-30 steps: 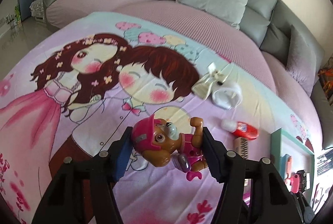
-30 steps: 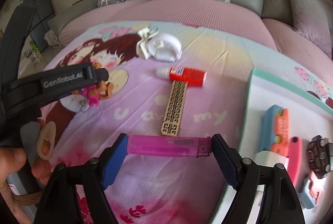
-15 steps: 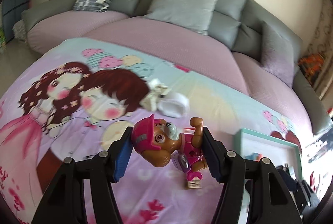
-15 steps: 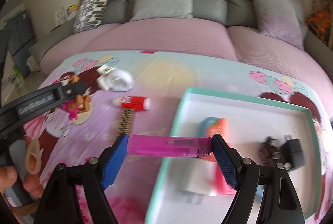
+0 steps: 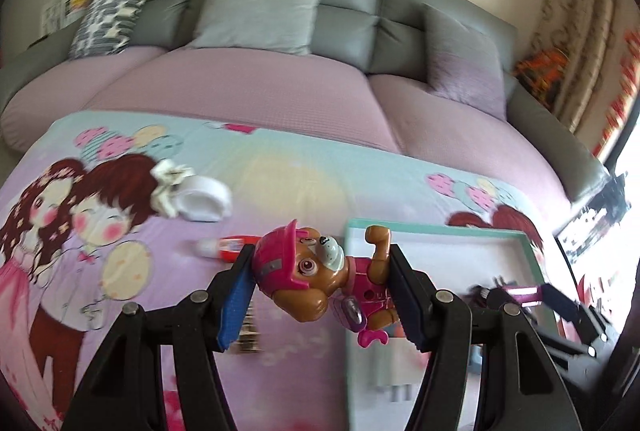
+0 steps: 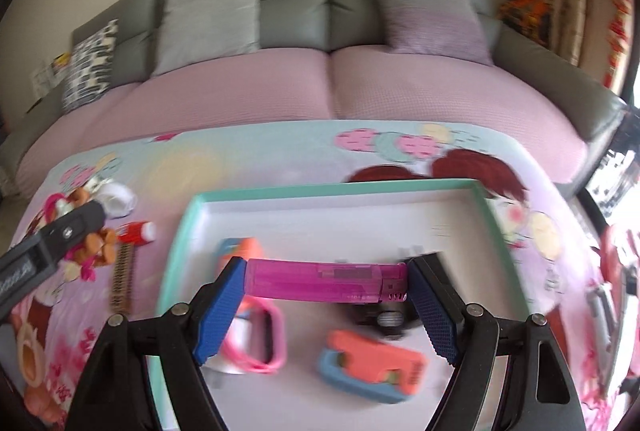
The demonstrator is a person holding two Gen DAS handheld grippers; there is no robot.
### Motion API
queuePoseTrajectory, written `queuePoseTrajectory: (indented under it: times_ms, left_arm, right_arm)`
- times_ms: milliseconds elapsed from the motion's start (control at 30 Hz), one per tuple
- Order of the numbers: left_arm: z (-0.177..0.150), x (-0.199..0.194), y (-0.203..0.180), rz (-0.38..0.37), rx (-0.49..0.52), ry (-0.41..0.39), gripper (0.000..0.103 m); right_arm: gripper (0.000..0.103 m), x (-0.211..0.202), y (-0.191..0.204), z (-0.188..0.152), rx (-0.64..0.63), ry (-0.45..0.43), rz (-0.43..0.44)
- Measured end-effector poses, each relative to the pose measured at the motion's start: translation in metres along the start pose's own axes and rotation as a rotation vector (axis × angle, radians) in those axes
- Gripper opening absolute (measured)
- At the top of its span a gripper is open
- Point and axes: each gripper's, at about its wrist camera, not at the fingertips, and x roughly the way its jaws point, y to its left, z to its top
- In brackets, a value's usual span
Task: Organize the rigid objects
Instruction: 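Carry toy dog figure in left tool while right tool carries lighter over teal box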
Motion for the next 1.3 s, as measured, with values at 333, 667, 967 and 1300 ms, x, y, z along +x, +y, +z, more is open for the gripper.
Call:
queuePoseTrajectory:
  times_ms: [333,667,967,1300]
  left_arm:
    - [-0.009,0.016,-0.047,-0.067,0.077,0.024,0.065]
    - [-0.016,0.033,-0.068,-0.087,0.101,0.051,0.065]
    - [-0.021,0.041,-0.076,-0.051,0.134,0.062,0.065]
    - [-0.023,0.046,-0.075,-0.032,0.137,0.077,0.065]
  right_arm:
    - [0.083,0.001,-0.041,-0.002,0.058,0.019,-0.091]
    - [0.083,0.010,-0.053,-0.008,0.055,0.048,-0.104]
    - [0.083,0.015,-0.049,-0.011,0.044,0.069,-0.077]
    - [0.083,0.020,-0.051,-0.012,0.048,0.088,-0.060]
